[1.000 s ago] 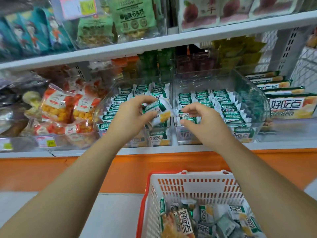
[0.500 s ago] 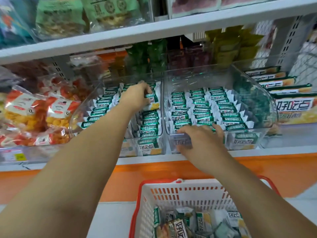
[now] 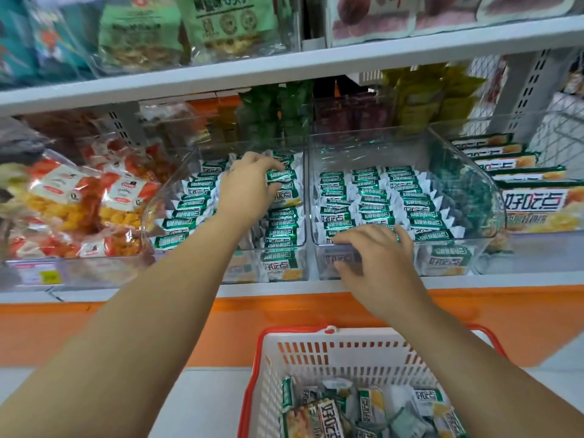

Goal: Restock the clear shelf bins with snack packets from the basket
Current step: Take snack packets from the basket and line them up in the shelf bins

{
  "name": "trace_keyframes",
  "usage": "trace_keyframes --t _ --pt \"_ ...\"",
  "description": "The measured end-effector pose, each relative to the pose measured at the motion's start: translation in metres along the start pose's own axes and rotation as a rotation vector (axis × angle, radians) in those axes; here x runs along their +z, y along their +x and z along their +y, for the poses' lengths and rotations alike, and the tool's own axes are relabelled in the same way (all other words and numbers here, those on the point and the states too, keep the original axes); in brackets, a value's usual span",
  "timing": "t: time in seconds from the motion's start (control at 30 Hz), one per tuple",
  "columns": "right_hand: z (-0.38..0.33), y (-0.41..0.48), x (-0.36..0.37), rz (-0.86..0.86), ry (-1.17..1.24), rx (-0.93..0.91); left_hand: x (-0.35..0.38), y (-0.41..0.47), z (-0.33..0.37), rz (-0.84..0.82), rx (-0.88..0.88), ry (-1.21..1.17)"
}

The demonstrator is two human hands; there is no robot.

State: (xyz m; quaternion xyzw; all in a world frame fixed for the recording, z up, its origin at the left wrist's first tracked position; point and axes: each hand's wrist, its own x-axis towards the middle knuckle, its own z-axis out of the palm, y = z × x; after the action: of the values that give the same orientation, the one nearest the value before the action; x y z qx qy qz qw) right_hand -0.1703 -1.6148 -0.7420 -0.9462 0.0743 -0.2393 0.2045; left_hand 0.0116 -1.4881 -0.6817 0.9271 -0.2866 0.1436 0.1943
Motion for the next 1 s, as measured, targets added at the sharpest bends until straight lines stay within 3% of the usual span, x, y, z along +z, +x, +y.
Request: trace_keyframes --t 0.13,0.2,0.27,0.33,0.47,0.67,0.8,0.9,1.0 --pt "0.005 -0.017 0.003 0.120 0.027 -0.129 0.002 -0.074 0.010 0.284 0.091 -0.267" --pt "0.010 -0.030 0.006 0.085 0.031 -0.144 0.015 -0.109 0.014 0.301 0.145 -0.328" --pt "0.018 -0.047 0.010 -0.069 0.019 -0.077 0.033 -0.136 0.018 0.246 0.168 -0.371" --pt "0.038 -0.065 0.018 -0.283 -0.047 -0.004 0.055 -0.154 0.021 0.063 0.121 -0.392" --pt "0.092 -0.098 0.038 -0.665 -0.115 0.190 0.106 -0.169 0.010 -0.531 0.019 -0.242" --pt "0.154 -0.153 0.090 -0.941 -0.130 0.519 0.180 -0.205 -0.027 -1.189 -0.015 -0.150" --pt "0.172 -0.175 0.123 -1.074 -0.226 0.630 0.216 -0.227 -0.043 -1.260 -0.084 -0.206" --pt "0.193 -0.191 0.145 -1.018 -0.376 0.649 0.230 -0.241 -0.042 -1.297 -0.062 -0.241" --pt "0.210 -0.205 0.162 -0.964 -0.480 0.648 0.236 -0.249 -0.036 -1.300 0.044 -0.103"
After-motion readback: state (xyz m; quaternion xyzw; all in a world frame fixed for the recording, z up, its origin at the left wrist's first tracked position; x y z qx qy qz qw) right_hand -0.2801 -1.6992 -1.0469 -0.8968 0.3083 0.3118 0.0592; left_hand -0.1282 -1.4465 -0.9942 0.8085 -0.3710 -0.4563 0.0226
